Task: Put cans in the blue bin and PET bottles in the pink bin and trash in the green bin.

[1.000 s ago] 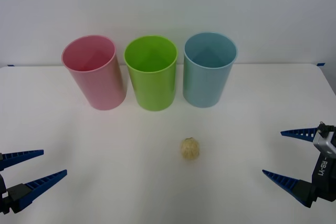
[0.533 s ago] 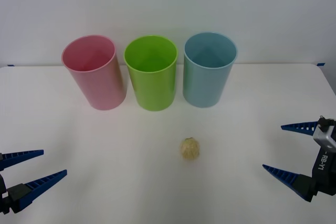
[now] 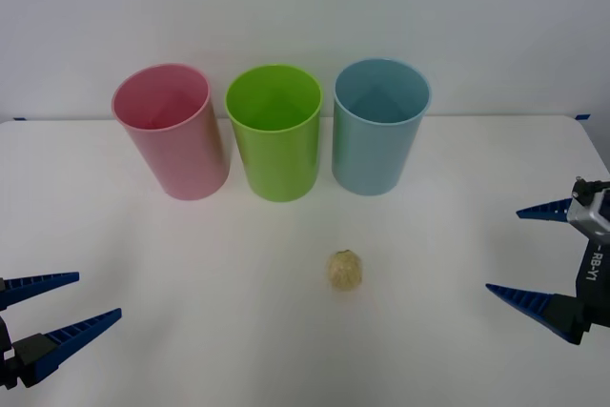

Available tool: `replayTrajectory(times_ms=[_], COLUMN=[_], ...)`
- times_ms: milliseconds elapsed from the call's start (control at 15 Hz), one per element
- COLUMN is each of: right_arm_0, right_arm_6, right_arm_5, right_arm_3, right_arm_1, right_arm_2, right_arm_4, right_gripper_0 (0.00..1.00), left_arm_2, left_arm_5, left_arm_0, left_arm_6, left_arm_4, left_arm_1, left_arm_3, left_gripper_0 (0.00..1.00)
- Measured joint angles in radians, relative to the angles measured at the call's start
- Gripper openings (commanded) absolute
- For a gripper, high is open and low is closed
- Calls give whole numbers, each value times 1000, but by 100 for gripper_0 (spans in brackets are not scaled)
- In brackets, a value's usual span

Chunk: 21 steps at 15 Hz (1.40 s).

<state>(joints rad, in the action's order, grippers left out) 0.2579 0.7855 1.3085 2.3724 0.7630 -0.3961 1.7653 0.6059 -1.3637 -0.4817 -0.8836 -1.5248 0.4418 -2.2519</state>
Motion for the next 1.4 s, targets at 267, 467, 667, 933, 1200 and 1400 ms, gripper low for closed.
replayTrajectory(times_ms=[267, 467, 667, 933, 1200, 1400], right_arm_0=[-62, -122, -193, -293, -401, -461], right_arm_6=[118, 201, 259, 288, 307, 317], right_arm_5=[0, 6, 43, 48, 47, 31], right_arm_3=[49, 57, 48, -10, -83, -123], right_arm_1=[65, 102, 120, 165, 175, 173], right_arm_2=[75, 150, 224, 347, 461, 533], right_arm_4=[41, 86, 136, 156, 161, 168], right_gripper_0=[100, 100, 100, 100, 100, 100], left_arm_2=[0, 0, 0, 0, 0, 0], left_arm_5=[0, 0, 0, 0, 0, 0], left_arm_0=[0, 0, 0, 0, 0, 0], left_arm_6=[0, 0, 0, 0, 0, 0], left_arm_4=[0, 0, 0, 0, 0, 0], left_arm_1=[0, 0, 0, 0, 0, 0], left_arm_3=[0, 0, 0, 0, 0, 0], left_gripper_0=[100, 100, 100, 100, 100, 100])
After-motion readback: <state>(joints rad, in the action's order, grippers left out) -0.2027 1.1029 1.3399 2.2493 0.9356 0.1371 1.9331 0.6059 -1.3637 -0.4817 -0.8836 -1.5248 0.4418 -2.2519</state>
